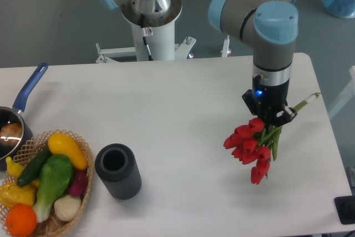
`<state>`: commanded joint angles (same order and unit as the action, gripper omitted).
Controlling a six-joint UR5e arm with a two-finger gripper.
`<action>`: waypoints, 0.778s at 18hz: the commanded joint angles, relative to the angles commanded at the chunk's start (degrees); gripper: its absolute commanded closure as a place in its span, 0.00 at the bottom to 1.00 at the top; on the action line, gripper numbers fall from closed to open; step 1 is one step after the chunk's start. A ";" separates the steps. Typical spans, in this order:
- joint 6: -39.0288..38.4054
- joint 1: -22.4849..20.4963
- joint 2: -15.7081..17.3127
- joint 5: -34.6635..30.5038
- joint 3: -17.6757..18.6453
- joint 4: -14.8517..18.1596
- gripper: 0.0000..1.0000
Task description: Place the flowers on the table
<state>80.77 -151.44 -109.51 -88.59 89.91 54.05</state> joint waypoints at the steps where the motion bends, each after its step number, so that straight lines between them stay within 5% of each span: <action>1: 0.00 0.00 0.00 0.00 0.00 0.00 0.95; 10: -3.08 1.93 -3.08 0.53 0.97 -0.35 0.91; 14: -2.90 2.46 -3.16 0.79 2.46 -0.53 0.69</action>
<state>77.87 -148.97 -112.68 -87.80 92.37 53.53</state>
